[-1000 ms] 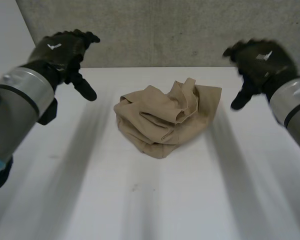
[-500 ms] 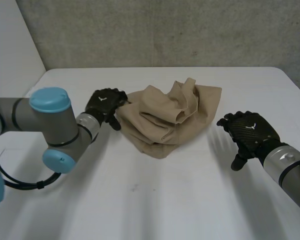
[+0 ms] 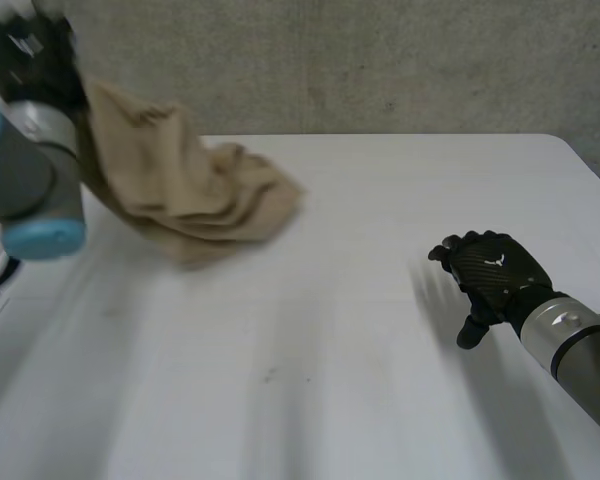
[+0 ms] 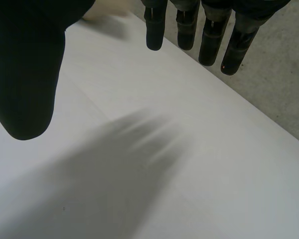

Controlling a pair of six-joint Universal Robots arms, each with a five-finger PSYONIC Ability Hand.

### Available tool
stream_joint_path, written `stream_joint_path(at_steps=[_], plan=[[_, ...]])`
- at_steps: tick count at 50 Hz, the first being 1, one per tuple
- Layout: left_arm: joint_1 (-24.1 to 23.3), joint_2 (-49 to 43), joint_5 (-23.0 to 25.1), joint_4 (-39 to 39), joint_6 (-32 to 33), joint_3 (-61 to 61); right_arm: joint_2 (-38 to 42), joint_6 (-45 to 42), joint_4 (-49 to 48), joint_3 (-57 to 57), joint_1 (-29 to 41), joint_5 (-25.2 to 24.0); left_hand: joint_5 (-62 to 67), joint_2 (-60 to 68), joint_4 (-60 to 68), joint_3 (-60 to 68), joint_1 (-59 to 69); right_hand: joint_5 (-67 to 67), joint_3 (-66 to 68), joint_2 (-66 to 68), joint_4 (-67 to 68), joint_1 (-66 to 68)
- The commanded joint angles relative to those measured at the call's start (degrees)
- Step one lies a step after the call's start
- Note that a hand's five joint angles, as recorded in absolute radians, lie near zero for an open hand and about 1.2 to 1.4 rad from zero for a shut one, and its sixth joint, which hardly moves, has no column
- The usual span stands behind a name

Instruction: Fold the shorts.

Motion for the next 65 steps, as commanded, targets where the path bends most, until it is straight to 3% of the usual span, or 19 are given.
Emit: stream_joint_path(at_steps=[1, 7, 12, 19, 23, 28, 30, 31, 36, 47, 53, 57, 62, 65], plan=[[-5.6, 6.1, 6.4, 9.4, -0.2, 0.6, -0.1, 0.0, 0.0, 0.7, 0.2, 0.1, 14.6, 12.4, 11.3, 12.0, 15.4, -3.2, -2.6, -2.6, -3.5, -1.8], [-15.4, 0.7, 15.4, 9.0, -3.1, 0.4, -0.3, 0.0, 0.0, 1.0, 0.2, 0.1, 14.6, 12.4, 11.3, 12.0, 15.4, -3.2, -2.6, -2.6, -3.5, -1.8], [-24.1, -6.3, 26.3, 4.7, -3.3, -2.7, -0.7, 0.0, 0.0, 1.2, 0.2, 0.1, 14.6, 12.4, 11.3, 12.0, 15.4, -3.2, -2.6, -2.6, -3.5, -1.8], [-29.2, -11.2, 36.1, -5.1, -1.8, -7.3, -1.7, 0.0, 0.0, 1.1, -0.4, 0.7, 14.6, 12.4, 11.3, 12.0, 15.4, -3.2, -2.6, -2.6, -3.5, -1.8], [-31.2, -10.8, 38.8, -8.7, 1.3, -9.4, -2.1, 0.1, 0.1, 0.7, -0.6, 1.1, 14.6, 12.4, 11.3, 12.0, 15.4, -3.2, -2.6, -2.6, -3.5, -1.8], [-31.2, -9.7, 38.7, -10.7, 5.4, -10.9, -2.4, 0.1, 0.2, 0.6, -1.2, 1.1, 9.1, 6.9, 5.8, 6.5, 9.9, -3.2, -2.6, -2.6, -3.5, -1.8], [-30.8, -8.3, 38.7, -11.2, 6.0, -11.6, -2.4, 0.1, 0.3, 0.6, -1.4, 1.1, -0.4, -2.7, -3.8, -3.0, 0.4, -3.2, -2.6, -2.6, -3.5, -1.8], [-30.2, -6.6, 38.7, -11.6, 6.1, -12.5, -2.5, 0.1, 0.3, 0.7, -1.4, 1.1, -11.0, -13.2, -14.3, -13.6, -10.2, -3.2, -2.6, -2.6, -3.5, -1.8], [-29.8, -2.6, 38.5, -11.7, 6.2, -15.1, -2.6, 0.2, 0.3, 1.0, -1.1, 1.2, -32.4, -34.6, -35.7, -35.0, -31.6, -3.2, -2.6, -2.6, -3.5, -1.8], [-29.6, 6.1, 38.4, -12.0, 5.4, -19.5, -2.5, 0.6, 0.0, 1.1, -0.8, 0.2, -51.7, -54.0, -55.1, -54.3, -51.0, -3.2, -2.6, -2.6, -3.5, -1.8], [-29.7, 11.2, 38.0, -11.3, 4.5, -20.9, -2.4, 1.0, 0.3, -1.5, -1.4, 0.9, -52.8, -55.0, -56.1, -55.4, -52.0, -3.2, -2.6, -2.6, -3.5, -1.8], [-29.4, 13.0, 33.6, -11.2, 4.0, -19.8, -2.4, 2.0, 1.0, -3.8, -1.4, 1.4, -52.5, -54.7, -55.8, -55.1, -51.7, -3.2, -2.6, -2.6, -3.5, -1.8], [-29.3, 11.8, 21.4, -12.2, 4.0, -16.7, -2.4, 6.3, 3.4, -7.1, -1.6, 1.4, -52.3, -54.5, -55.6, -54.9, -51.5, -3.2, -2.6, -2.6, -3.5, -1.8], [-30.0, 10.5, 16.7, -13.3, 3.9, -16.5, -1.7, 8.6, 6.7, -10.1, -1.6, 1.4, -52.3, -54.5, -55.6, -54.9, -51.5, -3.2, -2.6, -2.6, -3.5, -1.8]])
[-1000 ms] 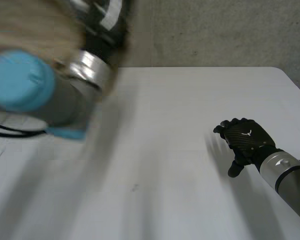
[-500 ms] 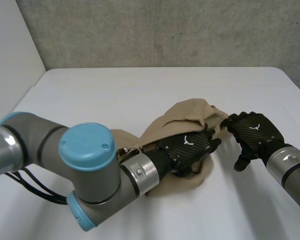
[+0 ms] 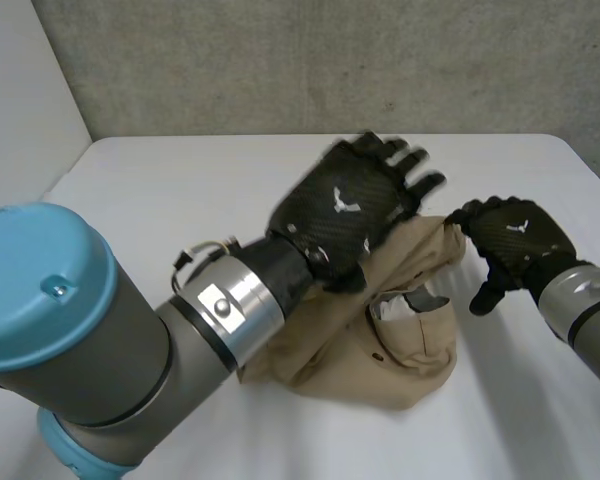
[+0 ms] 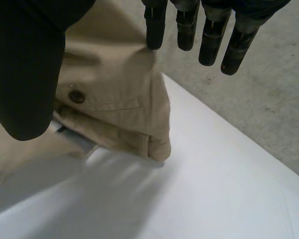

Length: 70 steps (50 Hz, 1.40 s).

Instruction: Fold the shorts.

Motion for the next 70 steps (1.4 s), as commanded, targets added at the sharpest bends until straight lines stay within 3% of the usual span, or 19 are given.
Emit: stream_joint_path(at_steps=[1, 8, 16, 23, 27, 33, 34, 35, 38, 39, 40, 45, 50, 58, 63, 70], plan=[[-1.2, -3.2, -15.6, -2.9, -0.1, 2.9, 1.0, 5.7, 6.0, -6.4, -0.3, 0.1, 0.0, -0.5, -0.4, -0.7, -0.7, -3.2, -2.6, -2.6, -3.5, -1.2], [-4.6, -4.5, -17.0, -8.3, -2.4, 3.5, 5.8, 6.1, 9.0, -12.0, -3.0, -0.2, 1.8, 1.4, 1.5, 1.1, 1.2, -3.2, -2.6, -2.6, -3.5, -1.2], [-5.0, -7.3, -21.4, -15.3, -10.9, 7.3, 12.6, 5.5, 11.4, -16.8, -3.0, -0.2, 10.6, 10.1, 10.2, 9.9, 9.9, -3.2, -2.6, -2.6, -3.5, -1.2], [-5.0, -13.6, -22.3, -22.5, -10.7, 12.9, 21.9, 4.7, 11.9, -23.3, -2.8, -1.0, 16.6, 16.2, 16.3, 15.9, 16.0, -3.2, -2.6, -2.6, -3.5, -1.2], [-4.6, -16.7, -22.4, -25.6, -10.7, 15.9, 27.2, 4.7, 11.6, -27.7, -2.6, -1.2, 26.5, 26.1, 26.2, 25.8, 25.9, -3.2, -2.6, -2.6, -3.5, -1.2], [-3.8, -19.2, -22.7, -25.7, -9.8, 17.9, 33.0, 4.7, 11.3, -33.7, -2.4, -2.5, 55.6, 55.2, 55.3, 54.9, 55.0, -2.7, -2.0, -2.0, -2.9, -0.6], [-3.6, -19.3, -22.9, -25.6, -9.5, 18.1, 33.6, 4.7, 11.3, -34.3, -2.4, -3.1, 58.7, 58.2, 58.3, 58.0, 58.0, 3.0, 3.7, 3.6, 2.8, 5.1], [-3.3, -19.5, -23.1, -25.4, -9.2, 18.5, 34.4, 4.7, 11.2, -35.4, -2.4, -4.5, 61.5, 61.0, 61.2, 60.8, 60.9, 17.6, 18.2, 18.2, 17.3, 19.6], [-1.8, -20.0, -24.8, -23.8, -7.6, 19.9, 34.8, 5.5, 10.7, -36.7, -2.4, -7.3, 66.9, 66.4, 66.5, 66.2, 66.2, 39.8, 40.5, 40.5, 39.6, 41.9], [-1.2, -20.0, -25.2, -23.3, -7.1, 20.1, 34.8, 5.9, 10.0, -37.7, -2.3, -9.3, 66.9, 66.4, 66.6, 66.2, 66.2, 57.7, 58.4, 58.4, 57.5, 59.8], [0.0, -19.9, -26.1, -22.2, -5.9, 20.7, 34.7, 6.0, 9.7, -38.2, -2.3, -10.1, 66.9, 66.4, 66.6, 66.2, 66.2, 66.7, 67.3, 67.3, 66.4, 68.7], [4.1, -19.5, -26.6, -17.7, -1.1, 23.6, 34.4, 8.0, 8.9, -44.3, -2.1, -12.8, 66.9, 66.4, 66.6, 66.2, 66.2, 66.8, 67.4, 67.4, 66.5, 68.8], [7.8, -19.5, -26.6, -11.9, 3.1, 28.7, 34.1, 9.3, 8.4, -53.5, -0.6, -11.9, 66.9, 66.4, 66.6, 66.2, 66.2, 66.8, 67.4, 67.4, 66.5, 68.8], [12.2, -19.4, -25.3, 2.7, 8.7, 43.2, 30.2, 9.4, -6.2, -69.6, 3.6, 0.3, 66.9, 66.4, 66.6, 66.2, 66.2, 66.8, 67.4, 67.4, 66.5, 68.8], [12.7, -15.1, -19.8, 15.0, 8.6, 44.5, 23.3, 9.6, -17.0, -66.8, 5.0, 2.1, 66.9, 66.4, 66.6, 66.2, 66.2, 66.8, 67.4, 67.4, 66.5, 68.8], [12.7, -10.4, -17.2, 17.0, 5.7, 38.4, 15.6, 9.1, -18.0, -55.7, 7.1, -0.5, 66.9, 66.4, 66.6, 66.2, 66.2, 66.8, 67.4, 67.4, 66.5, 68.8]])
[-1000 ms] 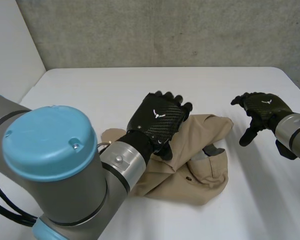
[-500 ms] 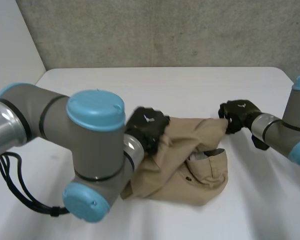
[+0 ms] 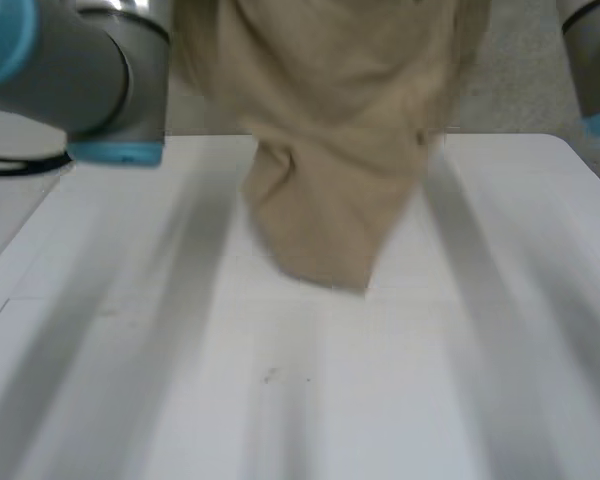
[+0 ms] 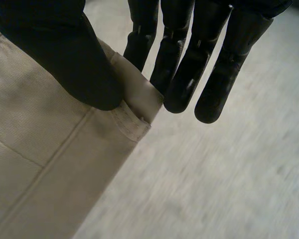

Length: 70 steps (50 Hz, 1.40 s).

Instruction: Fold the shorts.

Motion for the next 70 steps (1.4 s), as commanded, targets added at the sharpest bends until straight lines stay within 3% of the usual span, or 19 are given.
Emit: stream_joint_path(at_steps=[1, 11, 20, 27, 34, 36, 38, 43, 49, 58, 70], plan=[[0.1, 6.1, 3.4, 3.5, -3.8, -8.2, -8.9, -0.6, -2.9, 12.6, 2.4, -2.4, 12.4, 11.6, 11.3, 11.8, 15.0, 14.5, 12.6, 13.0, 11.9, 25.5], [3.6, 15.6, 6.1, 1.9, -7.5, -32.0, -19.8, -4.1, 4.6, 36.3, 1.7, -3.3, 12.4, 11.6, 11.3, 11.8, 15.0, 14.5, 12.6, 13.0, 11.9, 25.5], [3.6, 21.2, 13.4, -2.3, -7.8, -61.2, -20.2, -22.3, 16.4, 58.7, 1.5, -5.4, 12.4, 11.6, 11.3, 11.8, 15.0, 14.5, 12.6, 13.0, 11.9, 25.5], [2.5, 22.6, 13.9, -4.6, -7.3, -71.8, -19.1, -26.0, 16.3, 68.9, 1.9, -5.9, 5.4, 4.6, 4.3, 4.8, 8.0, 14.5, 12.6, 13.0, 11.9, 25.5], [3.2, 24.9, 12.2, -8.3, -7.2, -73.9, -19.3, -25.6, 16.2, 72.3, 1.6, -6.2, -18.8, -19.6, -19.9, -19.4, -16.2, 14.5, 12.6, 13.0, 11.9, 25.5], [3.4, 26.9, 10.0, -10.7, -7.2, -74.0, -19.8, -25.1, 16.2, 72.5, 1.3, -6.2, -29.4, -30.2, -30.5, -30.0, -26.8, -7.0, -8.9, -8.5, -9.6, 4.0], [3.4, 28.2, 8.1, -12.2, -7.2, -74.0, -21.4, -23.7, 16.3, 72.6, 0.7, -6.0, -35.9, -36.8, -37.1, -36.6, -33.4, -39.6, -41.5, -41.1, -42.1, -28.6], [2.9, 33.6, 2.7, -17.4, -8.2, -74.5, -26.3, -21.0, 15.9, 73.9, -1.7, -6.3, -51.8, -52.6, -52.9, -52.4, -49.2, -45.5, -47.4, -47.0, -48.0, -34.5], [2.5, 36.8, -0.3, -21.4, -10.2, -75.8, -29.4, -21.6, 15.6, 76.2, -2.1, -9.2, -53.0, -53.8, -54.1, -53.6, -50.4, -44.5, -46.4, -46.0, -47.0, -33.5], [2.3, 35.4, -2.4, -26.9, -29.2, -75.2, -30.5, -26.1, 12.6, 81.1, -1.6, -11.8, -43.7, -44.6, -44.9, -44.4, -41.2, -37.5, -39.3, -38.9, -40.0, -26.4], [1.2, 24.4, -2.0, -29.3, -31.4, -72.2, -24.9, -27.3, 7.4, 82.2, -1.5, -11.7, -43.2, -44.1, -44.4, -43.8, -40.7, -31.6, -33.5, -33.0, -34.1, -20.5]])
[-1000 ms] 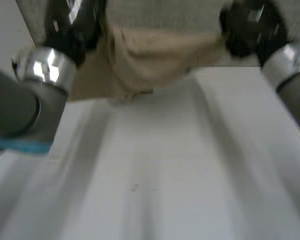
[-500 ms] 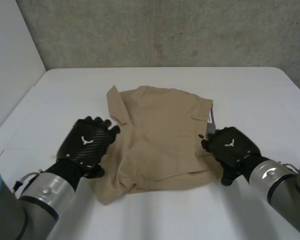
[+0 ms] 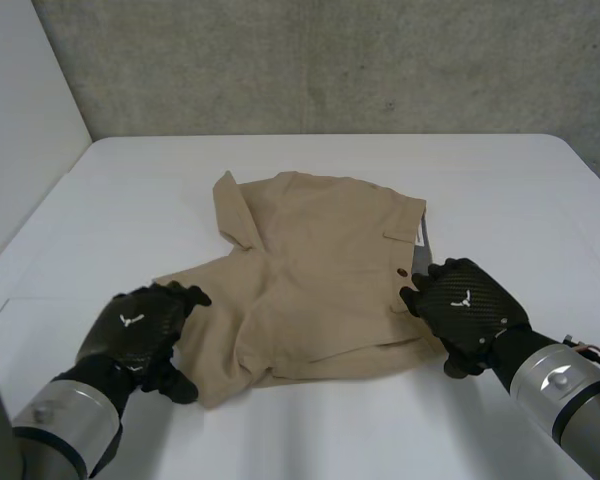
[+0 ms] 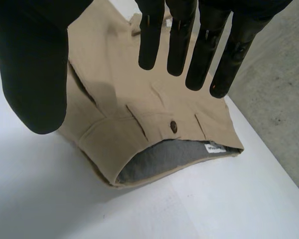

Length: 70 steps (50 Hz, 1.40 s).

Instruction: Fold the shorts.

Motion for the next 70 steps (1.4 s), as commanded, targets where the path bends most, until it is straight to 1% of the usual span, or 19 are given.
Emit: stream_joint_path(at_steps=[1, 5, 12, 16, 21, 23, 26, 28, 32, 36, 37, 38, 42, 47, 53, 56, 61, 64, 70], plan=[[-1.2, -7.2, 0.2, -0.3, -0.2, 1.8, 4.7, 0.3, -3.3, -0.1, 0.1, 0.2, 3.8, 4.2, 4.1, 4.2, 4.2, 6.7, 5.7, 5.8, 5.6, 9.9], [-3.3, -11.0, 0.2, -0.3, -0.3, 3.1, 7.7, 0.3, -4.2, -0.7, 0.1, 0.2, 4.3, 4.7, 4.6, 4.7, 4.8, 6.7, 5.7, 5.8, 5.6, 9.9], [-4.5, -17.9, -0.4, 0.3, -0.3, 6.1, 12.6, 0.1, -6.0, -2.7, 0.0, 0.2, 5.0, 5.4, 5.3, 5.4, 5.4, 6.9, 5.9, 5.9, 5.8, 10.1], [-5.5, -20.7, -1.4, 2.0, -0.2, 7.9, 14.0, 0.2, -6.5, -3.7, 0.0, 0.2, 10.0, 10.4, 10.3, 10.4, 10.5, 9.4, 8.4, 8.5, 8.3, 12.6], [-5.7, -22.9, -5.3, 4.8, -0.2, 9.1, 15.4, 0.0, -8.7, -4.7, -0.1, 0.2, 25.3, 25.7, 25.6, 25.7, 25.7, 16.9, 16.0, 16.0, 15.9, 20.2], [-5.7, -23.0, -6.5, 6.2, -0.1, 9.2, 16.6, 0.0, -9.3, -5.6, -0.1, 0.3, 36.2, 36.6, 36.5, 36.6, 36.6, 26.8, 25.9, 25.9, 25.8, 30.1], [-5.7, -22.7, -6.8, 7.4, 0.4, 9.4, 17.8, -0.1, -9.1, -6.8, -0.1, 0.6, 49.0, 49.4, 49.3, 49.4, 49.5, 52.6, 51.7, 51.7, 51.6, 55.9], [-5.6, -22.2, -6.9, 7.7, 0.9, 9.7, 17.8, -0.1, -9.0, -7.5, -0.3, 0.8, 58.8, 59.2, 59.1, 59.2, 59.2, 52.7, 51.8, 51.8, 51.6, 56.0], [-5.7, -19.7, -6.9, 6.9, 2.7, 11.3, 17.1, -0.2, -7.6, -9.2, -0.3, 1.3, 59.5, 59.8, 59.7, 59.8, 59.9, 52.7, 51.8, 51.8, 51.6, 56.0], [-5.0, -12.4, -6.6, 3.9, 9.7, 13.2, 12.6, -0.2, -2.0, -12.6, -0.5, 2.8, 59.5, 59.8, 59.7, 59.8, 59.9, 52.7, 51.8, 51.8, 51.6, 56.0], [-4.8, -10.8, -6.7, 3.1, 11.5, 13.6, 8.1, -0.2, 2.2, -15.1, -0.4, 3.6, 59.5, 59.8, 59.7, 59.8, 59.9, 52.7, 51.8, 51.8, 51.6, 56.0], [-4.1, -7.7, -6.5, 1.8, 14.8, 14.7, 6.4, -0.2, 4.3, -16.2, -0.4, 4.0, 59.5, 59.8, 59.7, 59.8, 59.9, 52.7, 51.8, 51.8, 51.6, 56.0], [-2.1, 1.2, -6.2, -0.1, 22.1, 17.8, -0.9, -0.1, 16.2, -24.9, -0.4, 5.5, 59.5, 59.8, 59.7, 59.8, 59.9, 52.7, 51.8, 51.8, 51.6, 56.0], [-1.6, 6.5, -4.5, -2.9, 29.4, 20.8, -3.1, 0.3, 27.2, -35.7, -0.5, 5.5, 59.5, 59.8, 59.7, 59.8, 59.9, 52.7, 51.8, 51.8, 51.6, 56.0], [-1.4, 6.1, -0.2, -6.4, 31.6, 21.2, -2.2, -0.2, 35.8, -42.2, 0.2, 6.0, 59.5, 59.8, 59.7, 59.8, 59.9, 52.7, 51.8, 51.8, 51.6, 56.0], [-1.4, 2.5, 0.4, -7.0, 31.9, 21.3, 1.5, -0.3, 36.9, -43.1, 0.8, 6.3, 59.5, 59.8, 59.7, 59.8, 59.9, 52.7, 51.8, 51.8, 51.6, 56.0], [-1.2, -7.5, 0.4, -6.6, 34.6, 24.6, 12.4, -0.5, 37.6, -48.1, 3.7, 8.8, 59.5, 59.8, 59.7, 59.8, 59.9, 52.7, 51.8, 51.8, 51.6, 56.0], [0.2, -14.8, 0.4, -6.0, 36.9, 30.0, 16.4, -0.6, 37.4, -50.7, 4.4, 11.0, 59.5, 59.8, 59.7, 59.8, 59.9, 52.7, 51.8, 51.8, 51.6, 56.0], [2.8, -27.2, 0.9, -0.7, 39.6, 48.3, 27.9, -0.1, 34.1, -67.2, 5.4, 14.4, 59.5, 59.8, 59.7, 59.8, 59.9, 52.7, 51.8, 51.8, 51.6, 56.0]])
